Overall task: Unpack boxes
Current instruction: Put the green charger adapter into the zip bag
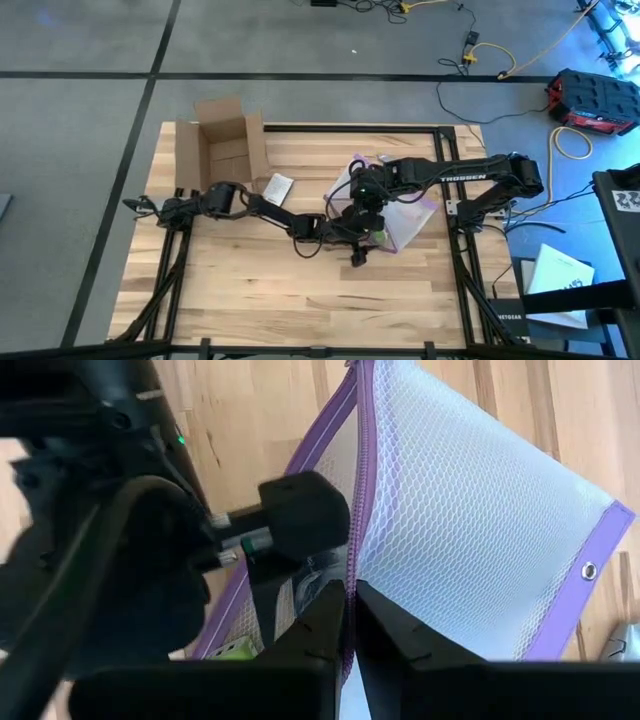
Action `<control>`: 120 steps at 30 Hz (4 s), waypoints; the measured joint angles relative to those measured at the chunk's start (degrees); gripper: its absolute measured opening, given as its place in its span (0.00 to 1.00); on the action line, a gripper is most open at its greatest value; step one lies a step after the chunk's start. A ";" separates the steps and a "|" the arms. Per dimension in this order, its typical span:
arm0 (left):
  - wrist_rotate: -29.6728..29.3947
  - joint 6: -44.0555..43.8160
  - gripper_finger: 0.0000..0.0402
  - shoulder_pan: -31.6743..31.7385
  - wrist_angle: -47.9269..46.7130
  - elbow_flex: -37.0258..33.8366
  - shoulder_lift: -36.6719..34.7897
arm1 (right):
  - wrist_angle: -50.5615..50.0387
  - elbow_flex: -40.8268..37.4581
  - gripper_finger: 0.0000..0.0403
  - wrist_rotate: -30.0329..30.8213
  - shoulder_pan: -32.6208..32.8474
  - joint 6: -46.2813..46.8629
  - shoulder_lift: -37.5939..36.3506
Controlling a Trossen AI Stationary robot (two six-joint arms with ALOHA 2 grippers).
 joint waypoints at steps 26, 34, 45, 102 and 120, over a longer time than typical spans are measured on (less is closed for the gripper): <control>0.79 -3.52 0.29 1.09 -3.37 6.13 3.13 | 0.31 -0.04 0.02 0.02 -0.02 0.02 0.02; 0.76 -2.62 0.37 0.96 -4.44 6.23 3.11 | 0.29 -0.04 0.02 0.02 -0.02 0.00 0.02; 0.76 -3.77 0.62 0.96 -5.13 6.19 3.11 | 0.29 -0.04 0.02 0.02 -0.02 0.00 0.02; -12.37 -5.16 0.30 -6.16 -2.65 -6.66 -5.53 | 2.92 -0.02 0.02 -4.92 0.02 0.31 0.04; -23.97 -24.06 0.30 -2.72 10.66 -14.03 -7.39 | 5.31 0.04 0.02 -4.88 -0.02 0.11 -0.04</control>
